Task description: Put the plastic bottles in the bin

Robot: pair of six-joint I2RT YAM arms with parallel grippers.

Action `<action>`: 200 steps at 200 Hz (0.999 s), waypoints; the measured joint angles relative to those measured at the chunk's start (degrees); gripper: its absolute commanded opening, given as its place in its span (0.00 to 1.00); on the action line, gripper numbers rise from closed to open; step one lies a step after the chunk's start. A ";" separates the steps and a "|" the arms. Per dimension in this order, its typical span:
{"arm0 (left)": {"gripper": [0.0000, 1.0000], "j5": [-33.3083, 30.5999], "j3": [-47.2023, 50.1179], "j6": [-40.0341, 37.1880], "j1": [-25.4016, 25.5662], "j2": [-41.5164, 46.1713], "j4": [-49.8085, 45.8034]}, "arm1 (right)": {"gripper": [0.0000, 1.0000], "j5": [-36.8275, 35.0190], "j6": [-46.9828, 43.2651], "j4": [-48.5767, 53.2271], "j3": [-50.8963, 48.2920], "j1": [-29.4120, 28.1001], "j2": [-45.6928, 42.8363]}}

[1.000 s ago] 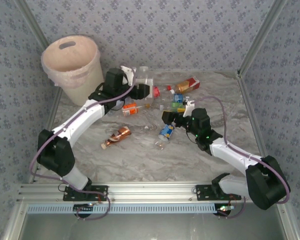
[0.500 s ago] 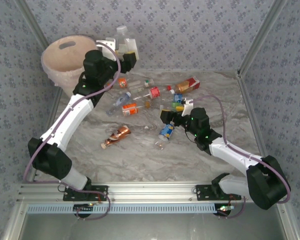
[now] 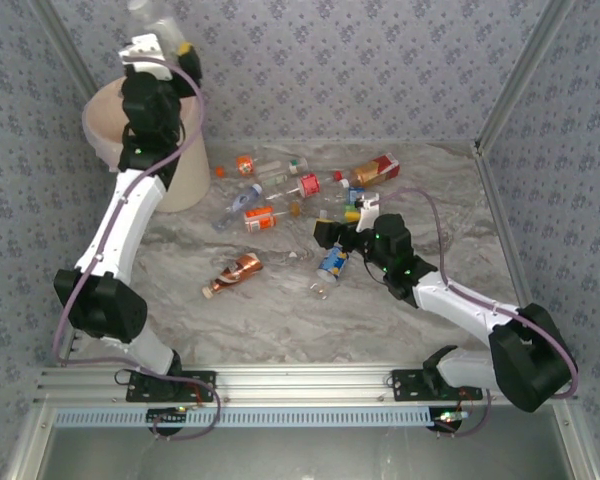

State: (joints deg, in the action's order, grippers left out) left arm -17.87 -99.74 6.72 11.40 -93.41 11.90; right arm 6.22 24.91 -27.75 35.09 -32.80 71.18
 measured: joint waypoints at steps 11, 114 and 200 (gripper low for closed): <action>0.69 -1.16 -1.18 0.68 -2.05 -1.05 -0.44 | 1.00 -0.02 -0.15 0.00 0.00 0.00 0.09; 0.70 0.92 -22.56 2.34 -15.28 -19.28 -22.21 | 1.00 -1.84 -1.07 0.42 0.11 -0.83 0.07; 0.72 8.13 -31.63 -21.77 -17.03 -26.23 -37.92 | 1.00 -4.42 -3.50 4.68 0.48 -1.38 -1.75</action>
State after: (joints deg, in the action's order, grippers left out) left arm -9.74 -131.37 -15.05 -5.63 -119.63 -26.02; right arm 1.80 21.41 -23.07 35.57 -34.17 69.43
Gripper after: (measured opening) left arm 0.760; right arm 0.999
